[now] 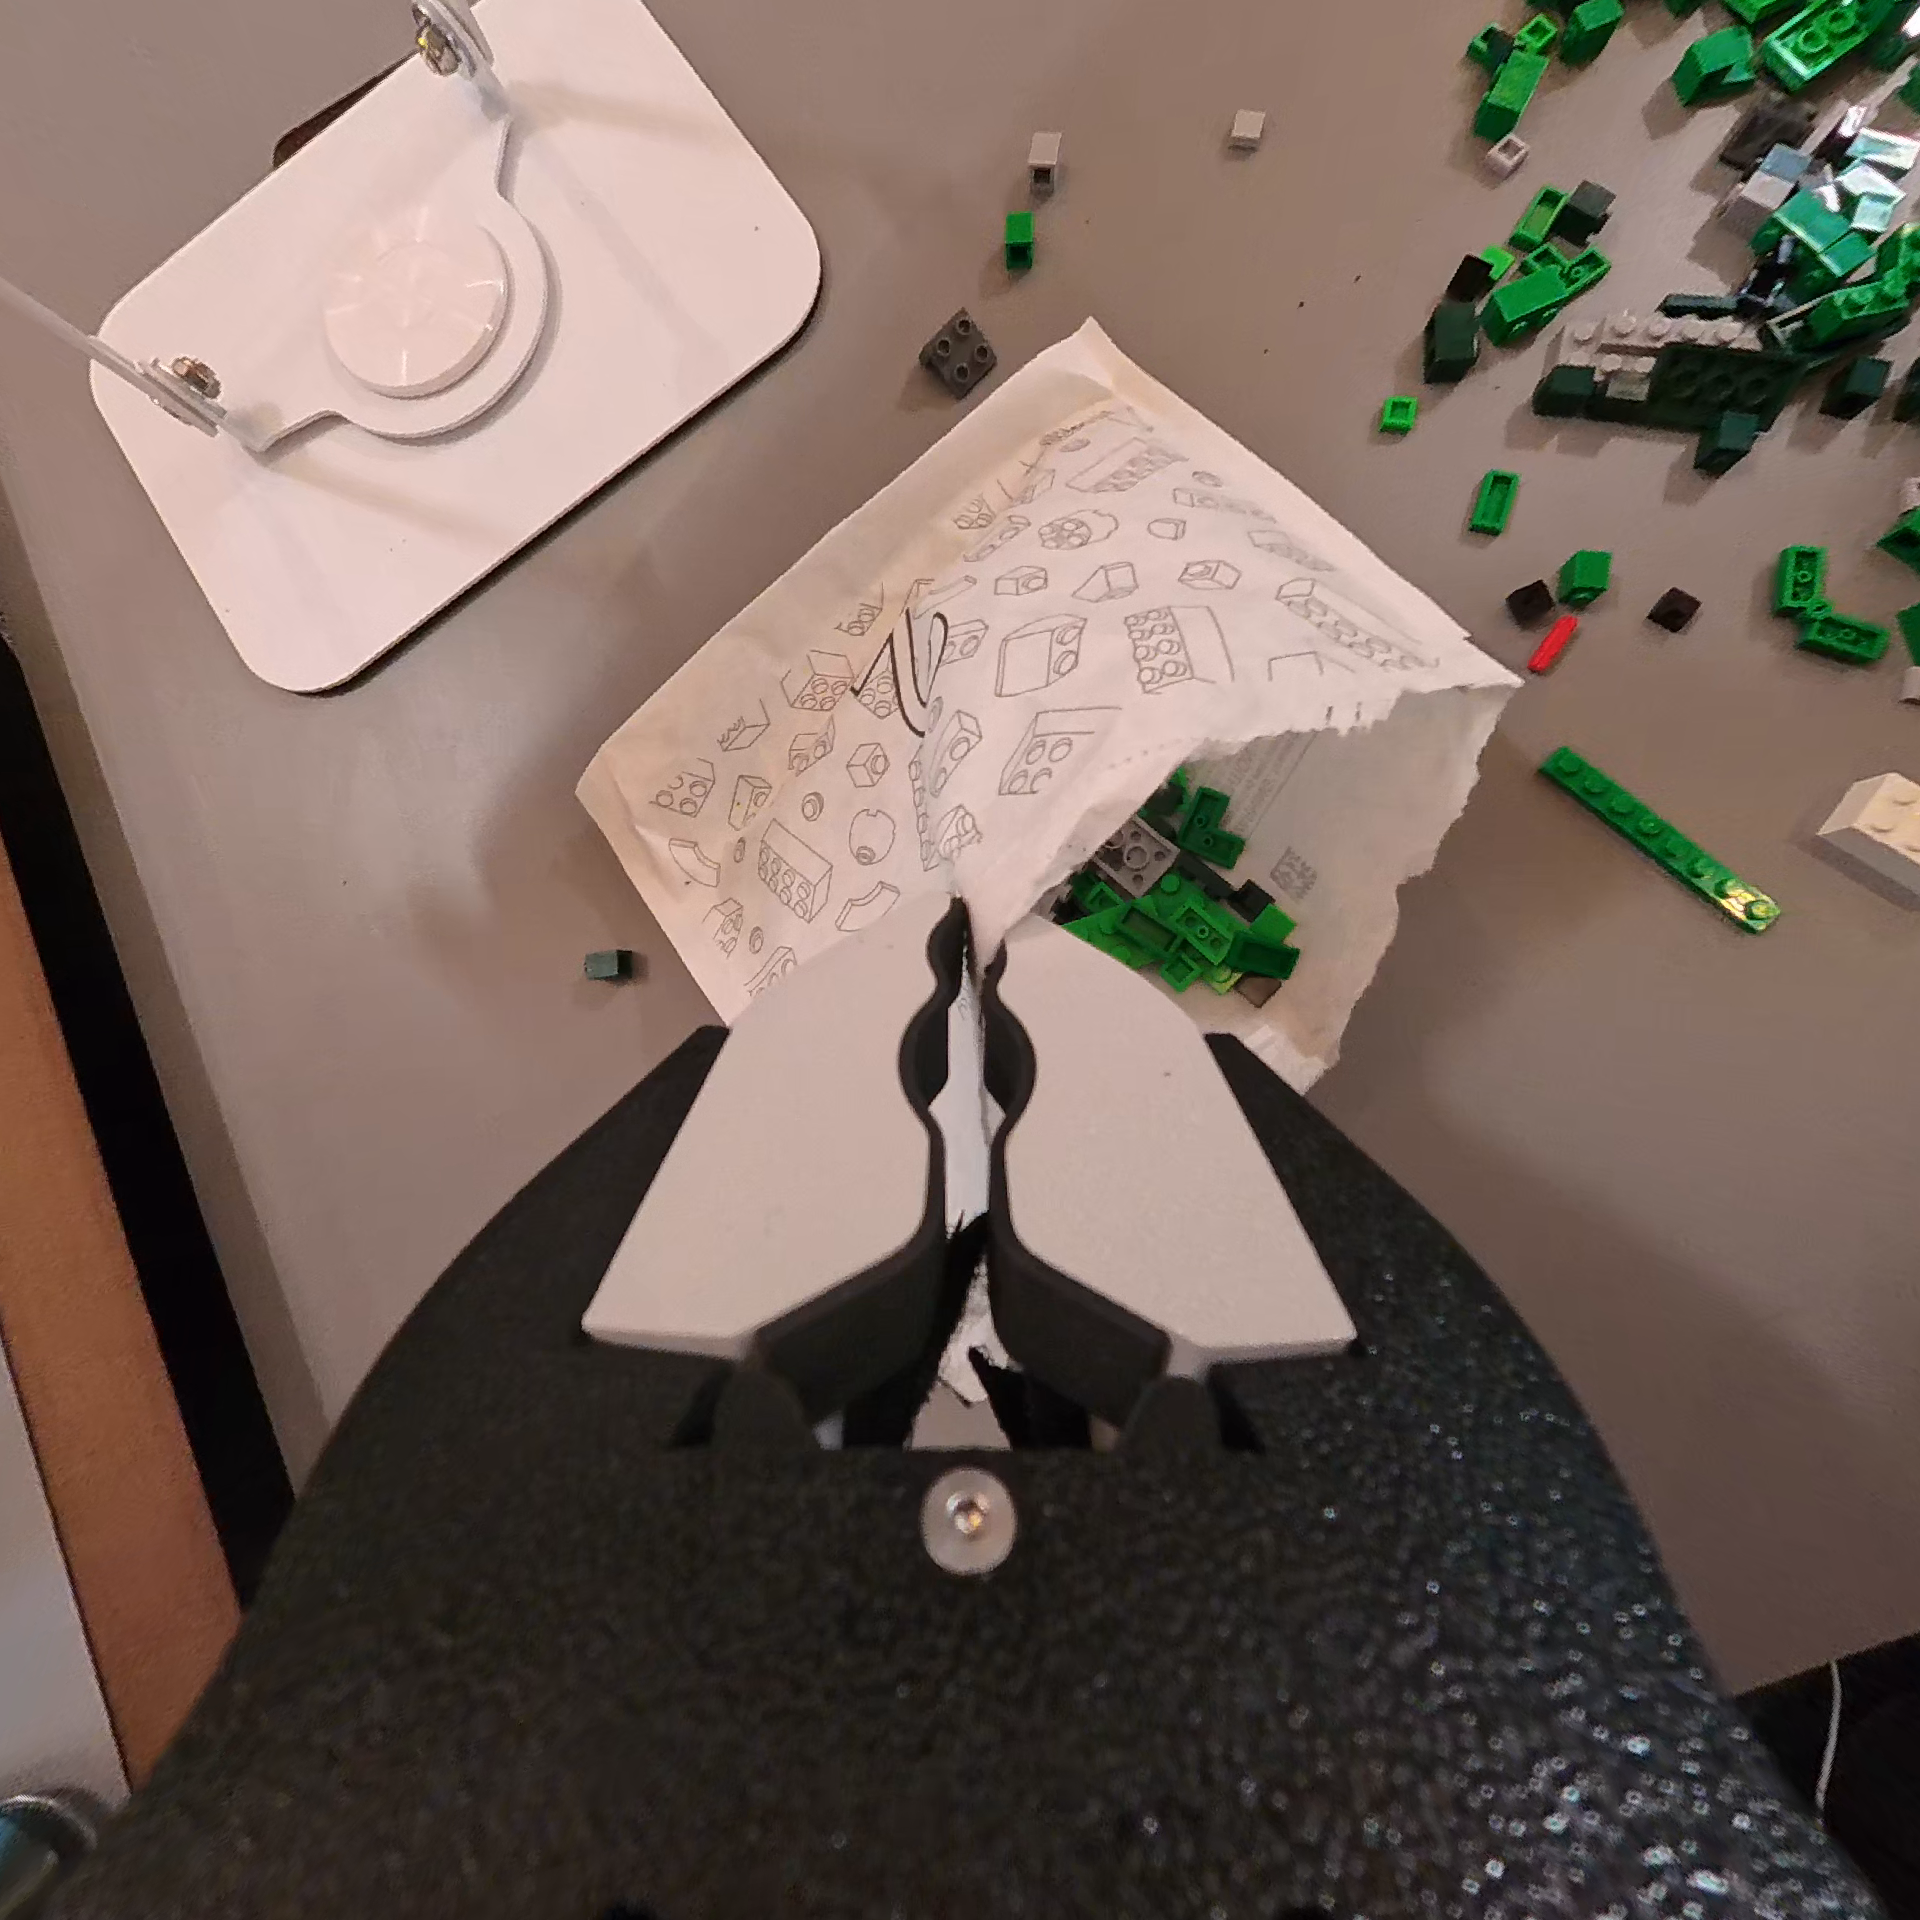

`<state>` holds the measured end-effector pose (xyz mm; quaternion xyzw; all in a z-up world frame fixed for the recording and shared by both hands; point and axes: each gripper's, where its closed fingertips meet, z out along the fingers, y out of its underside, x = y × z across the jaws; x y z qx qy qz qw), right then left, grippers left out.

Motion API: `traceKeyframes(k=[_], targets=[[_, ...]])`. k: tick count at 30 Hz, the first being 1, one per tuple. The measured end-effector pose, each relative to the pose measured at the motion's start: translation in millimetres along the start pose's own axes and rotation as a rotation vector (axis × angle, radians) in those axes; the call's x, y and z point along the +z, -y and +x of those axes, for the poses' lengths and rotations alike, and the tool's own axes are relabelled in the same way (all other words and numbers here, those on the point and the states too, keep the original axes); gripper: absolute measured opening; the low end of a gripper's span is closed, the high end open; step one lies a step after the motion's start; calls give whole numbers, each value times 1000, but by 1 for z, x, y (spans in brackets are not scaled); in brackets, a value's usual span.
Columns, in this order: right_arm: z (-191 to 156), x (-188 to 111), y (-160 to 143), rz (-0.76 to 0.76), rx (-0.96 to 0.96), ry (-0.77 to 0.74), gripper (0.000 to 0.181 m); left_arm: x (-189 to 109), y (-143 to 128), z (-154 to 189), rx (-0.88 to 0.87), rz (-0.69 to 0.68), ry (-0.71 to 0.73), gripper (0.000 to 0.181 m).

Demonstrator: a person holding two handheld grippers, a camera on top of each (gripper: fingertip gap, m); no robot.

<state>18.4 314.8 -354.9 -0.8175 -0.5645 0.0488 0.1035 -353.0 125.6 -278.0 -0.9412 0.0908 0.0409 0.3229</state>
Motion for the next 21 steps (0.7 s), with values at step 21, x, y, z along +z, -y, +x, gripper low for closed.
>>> traceKeyframes(k=[21], targets=[[15,1,20,143,-37,-61,30,0,-1,3,13,-9,-8,0]])
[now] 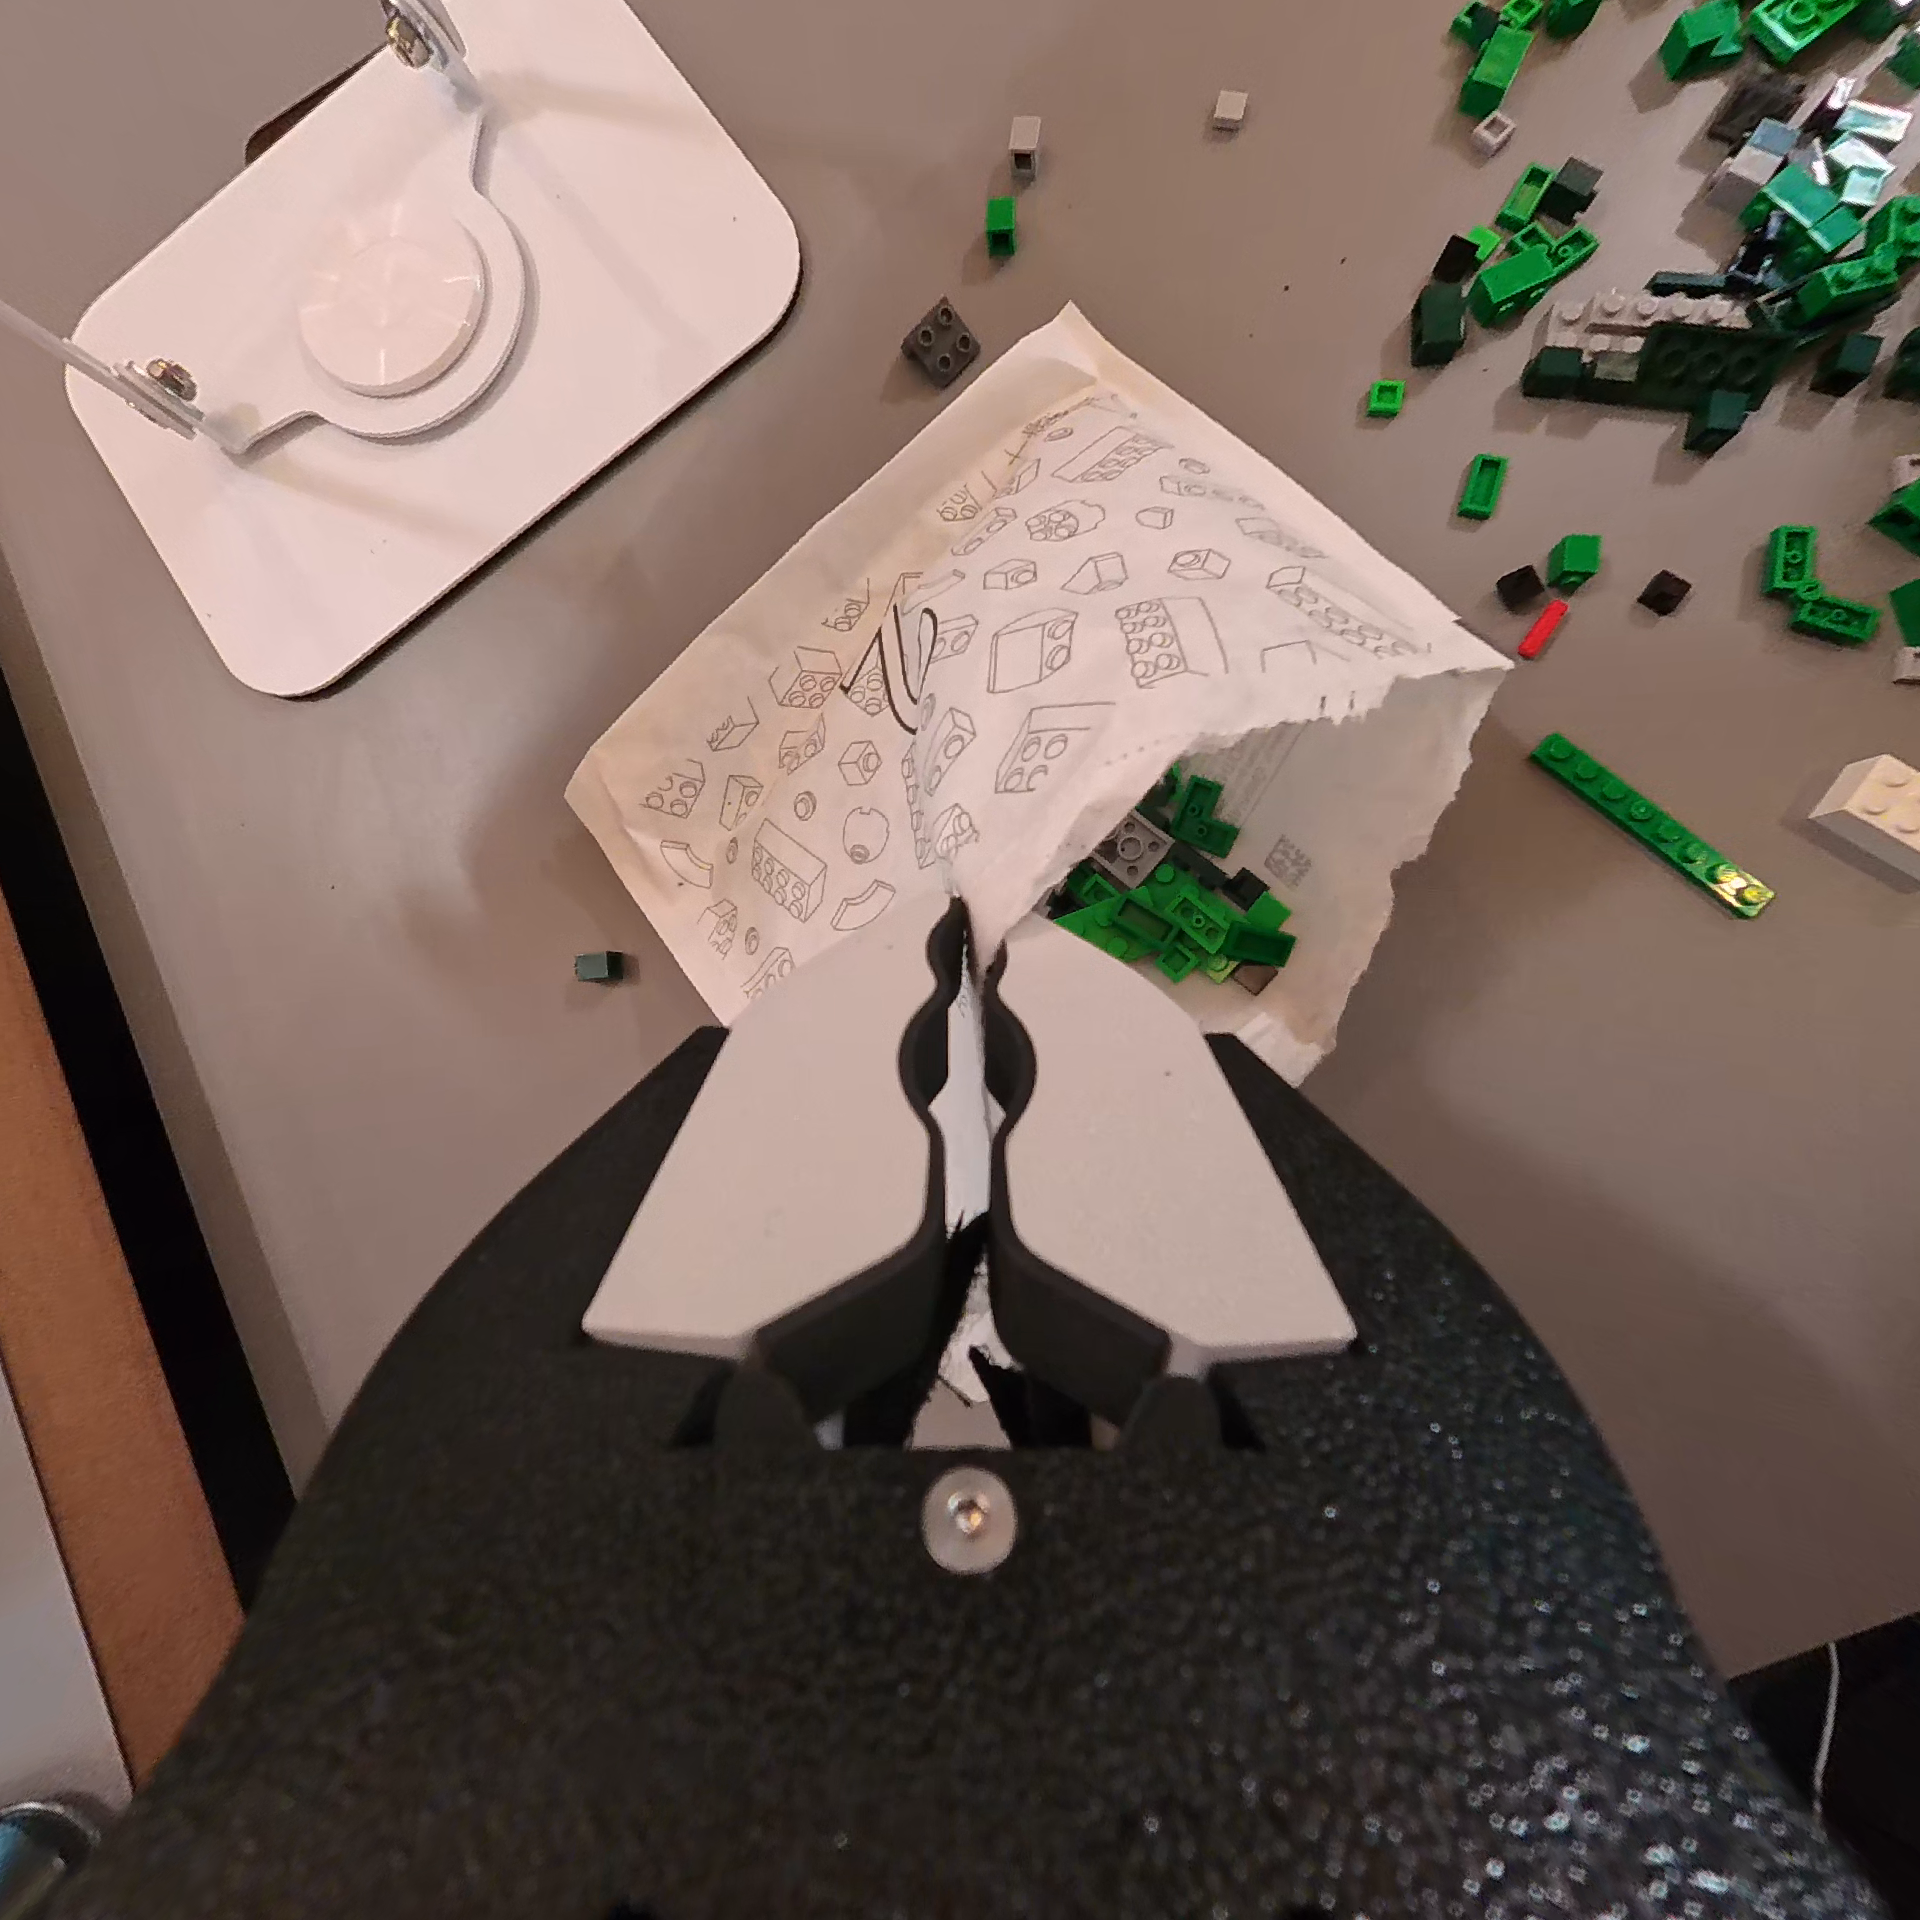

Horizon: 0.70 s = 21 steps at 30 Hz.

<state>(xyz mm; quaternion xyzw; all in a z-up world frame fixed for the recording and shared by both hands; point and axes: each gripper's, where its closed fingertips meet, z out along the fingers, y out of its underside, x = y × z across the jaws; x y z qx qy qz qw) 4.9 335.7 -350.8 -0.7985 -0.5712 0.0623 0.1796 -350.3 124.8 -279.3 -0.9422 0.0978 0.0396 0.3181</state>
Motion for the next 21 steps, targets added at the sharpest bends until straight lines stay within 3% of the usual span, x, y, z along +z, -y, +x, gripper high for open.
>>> traceKeyframes(k=[6,9,14,16,19,21], targets=[[30,3,2,81,90,-110,20,0,0,0,-2,1,-3,0],[35,8,9,149,174,-82,23,0,0,0,-2,1,-3,0],[37,17,6,132,195,-71,26,-1,0,1,4,1,-3,0],[35,19,6,122,168,-72,8,-2,1,1,4,8,-3,0],[37,13,10,112,42,-152,7,-4,6,3,-20,31,-12,0],[28,-3,33,210,-119,-202,7,-6,11,5,-55,57,-21,0]])
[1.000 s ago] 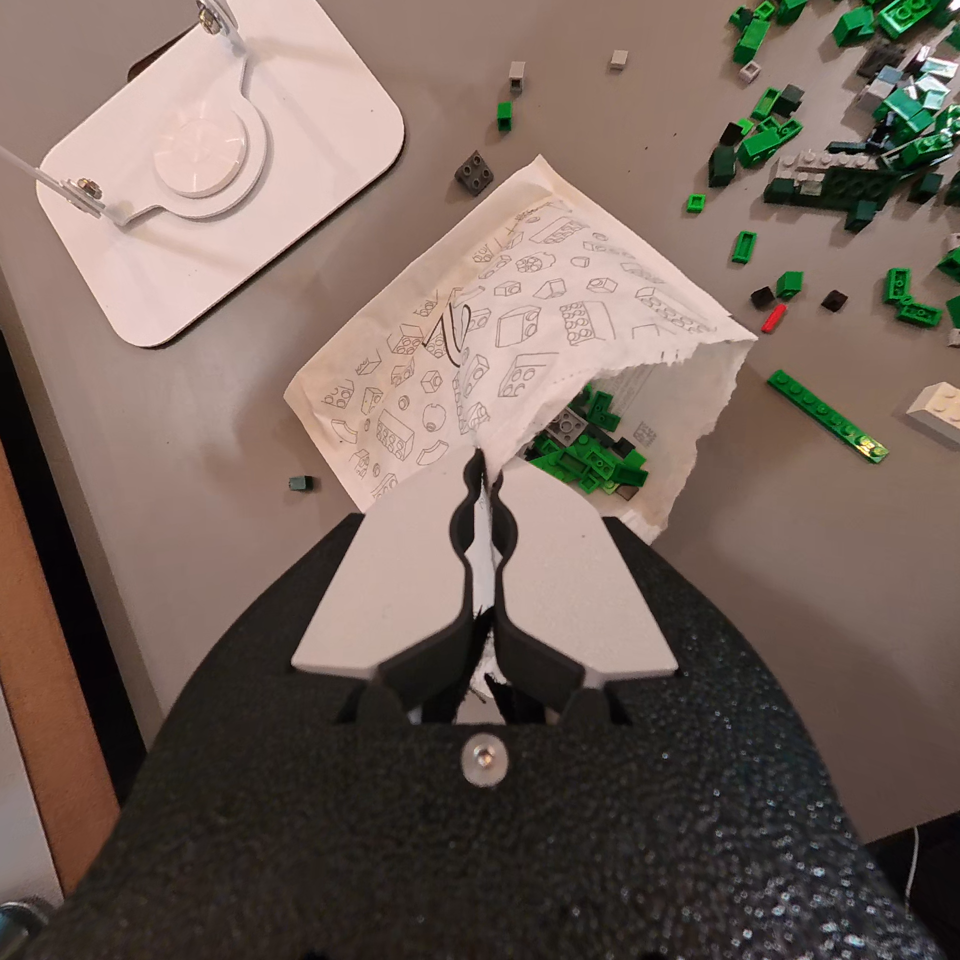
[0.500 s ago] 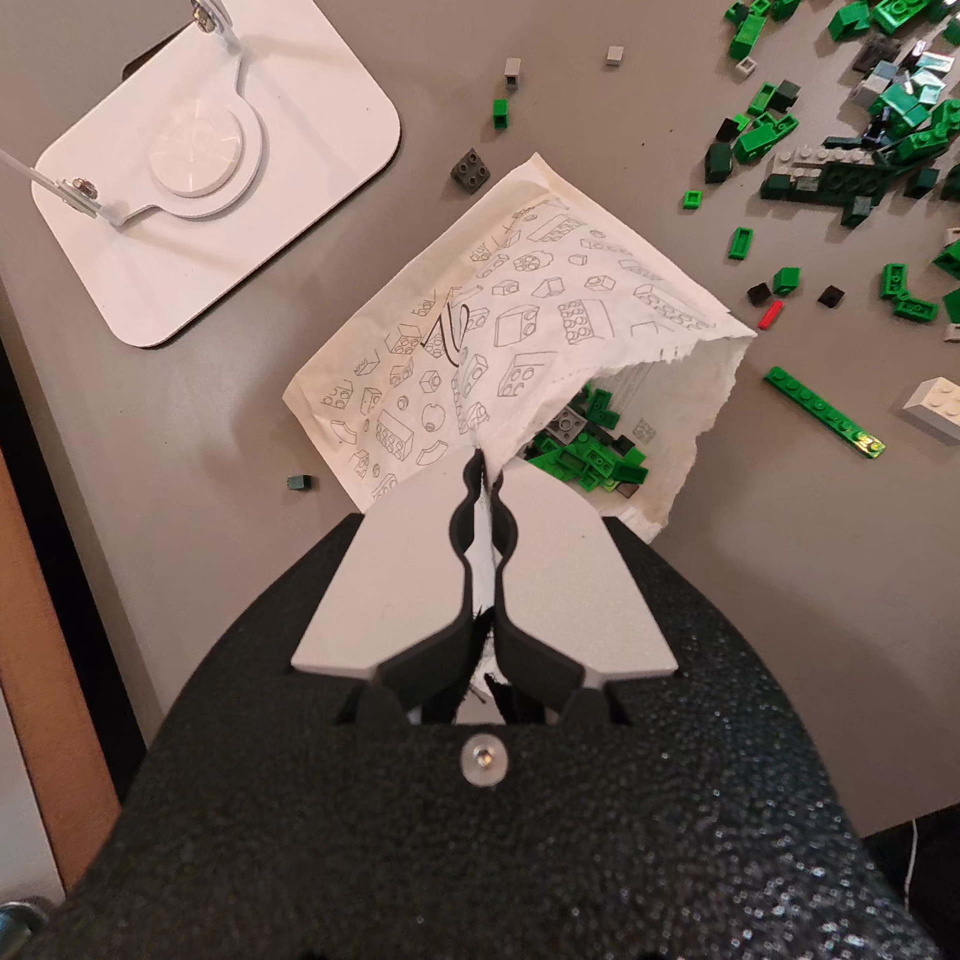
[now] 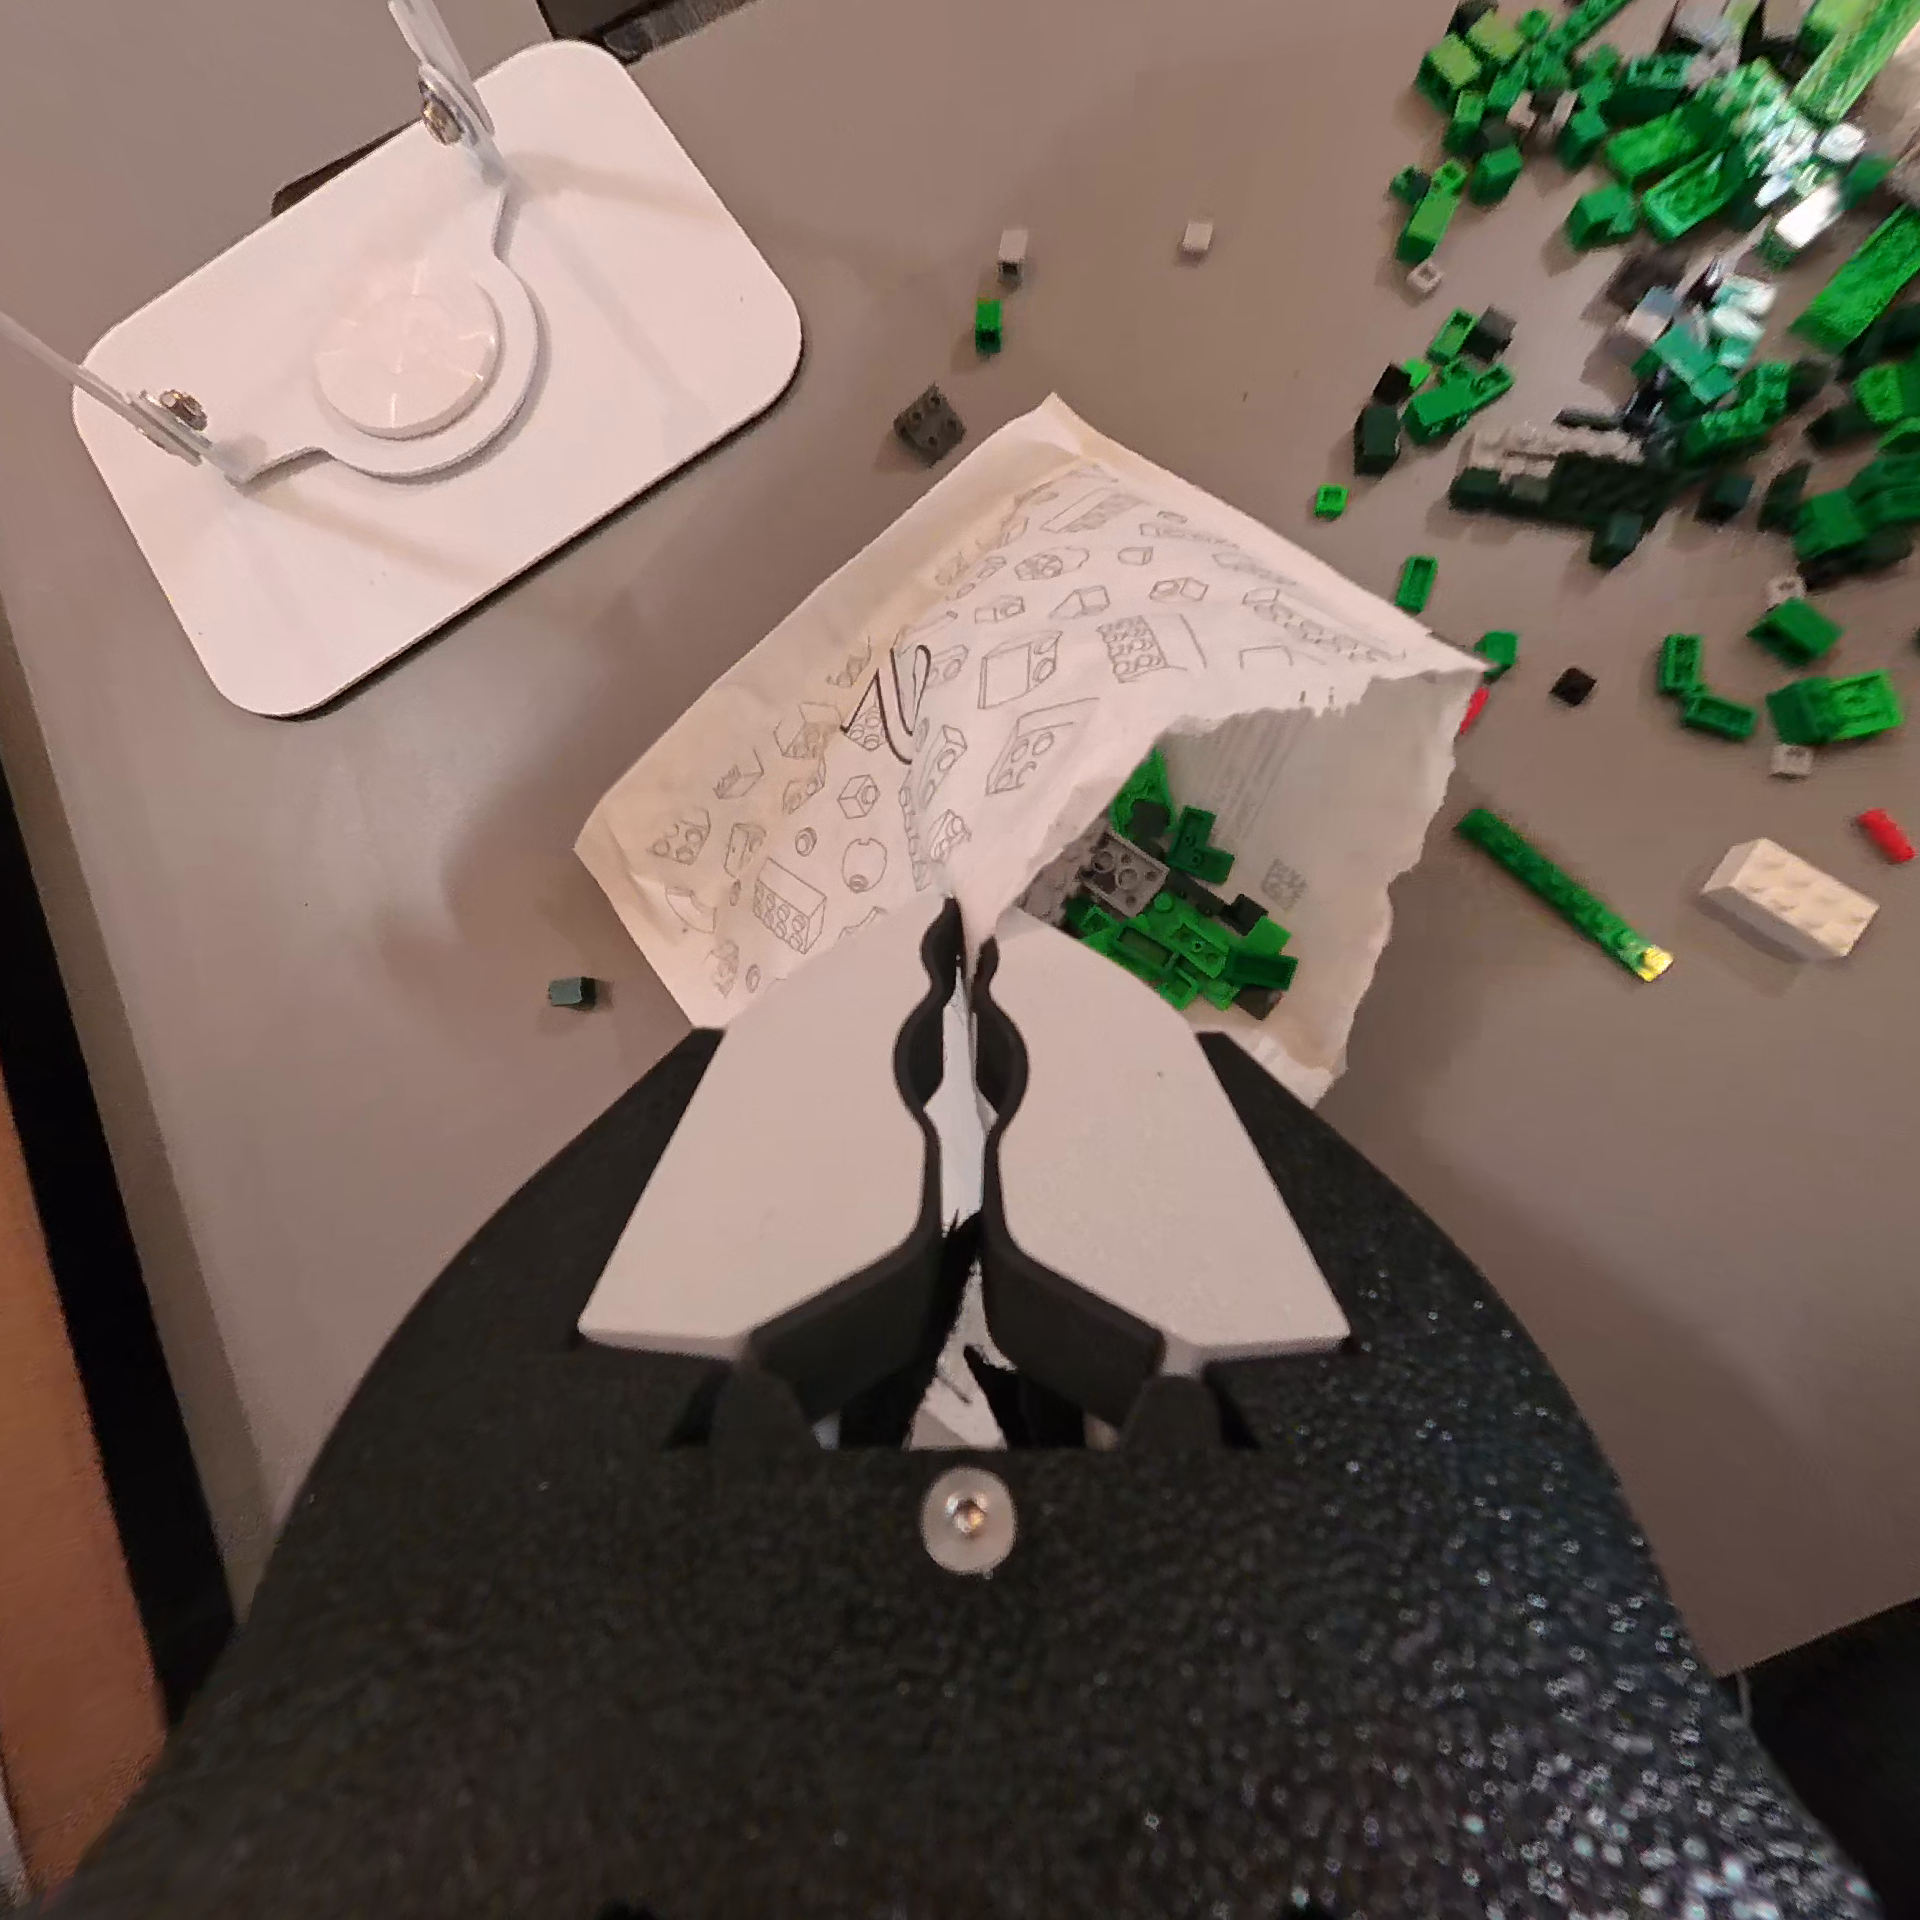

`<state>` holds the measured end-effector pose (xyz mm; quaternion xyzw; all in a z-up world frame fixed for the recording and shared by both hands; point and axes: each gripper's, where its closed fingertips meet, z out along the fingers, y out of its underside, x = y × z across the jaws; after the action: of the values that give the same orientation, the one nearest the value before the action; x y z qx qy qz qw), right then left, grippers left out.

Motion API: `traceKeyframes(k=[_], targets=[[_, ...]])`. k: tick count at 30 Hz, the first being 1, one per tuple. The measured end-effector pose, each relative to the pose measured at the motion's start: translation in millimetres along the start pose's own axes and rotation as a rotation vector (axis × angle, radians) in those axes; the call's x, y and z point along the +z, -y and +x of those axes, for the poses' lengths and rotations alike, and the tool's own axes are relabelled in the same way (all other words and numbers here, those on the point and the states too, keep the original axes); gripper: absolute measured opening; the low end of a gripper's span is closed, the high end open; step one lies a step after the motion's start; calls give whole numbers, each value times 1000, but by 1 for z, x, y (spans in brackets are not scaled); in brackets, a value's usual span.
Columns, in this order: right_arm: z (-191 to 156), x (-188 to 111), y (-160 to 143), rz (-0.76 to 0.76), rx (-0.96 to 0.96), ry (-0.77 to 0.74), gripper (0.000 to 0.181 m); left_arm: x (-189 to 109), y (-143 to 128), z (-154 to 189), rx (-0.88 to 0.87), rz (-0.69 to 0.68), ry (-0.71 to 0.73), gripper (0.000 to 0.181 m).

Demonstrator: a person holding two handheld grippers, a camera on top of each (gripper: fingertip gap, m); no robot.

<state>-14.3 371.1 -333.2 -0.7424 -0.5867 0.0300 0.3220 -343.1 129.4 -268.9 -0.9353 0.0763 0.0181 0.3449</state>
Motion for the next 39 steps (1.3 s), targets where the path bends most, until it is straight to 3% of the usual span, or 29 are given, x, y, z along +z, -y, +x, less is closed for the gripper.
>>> traceKeyframes(k=[5,10,13,16,20,21,26,32,36,39], targets=[[-57,-60,105,315,-407,-36,7,-4,14,9,-27,68,-15,0],[-191,-112,206,665,-722,41,7,-3,19,17,-15,83,-34,0],[-261,-104,226,713,-897,20,7,-3,20,20,-13,88,-40,0],[-285,-79,228,641,-1018,-91,7,-4,20,20,-11,90,-44,0],[-290,-55,225,595,-1044,-126,9,-7,22,22,-5,100,-47,0],[-290,-52,223,582,-1040,-116,18,-7,22,22,-2,100,-48,0],[-281,-71,230,671,-957,-88,27,-7,20,16,4,89,-15,0],[-214,-93,251,811,-654,-222,26,-4,3,2,-6,13,13,0],[-168,-76,279,879,-453,-235,19,0,-16,3,-20,-66,-58,18],[-133,-44,318,886,-324,-212,18,5,-37,14,2,-172,-160,61]])
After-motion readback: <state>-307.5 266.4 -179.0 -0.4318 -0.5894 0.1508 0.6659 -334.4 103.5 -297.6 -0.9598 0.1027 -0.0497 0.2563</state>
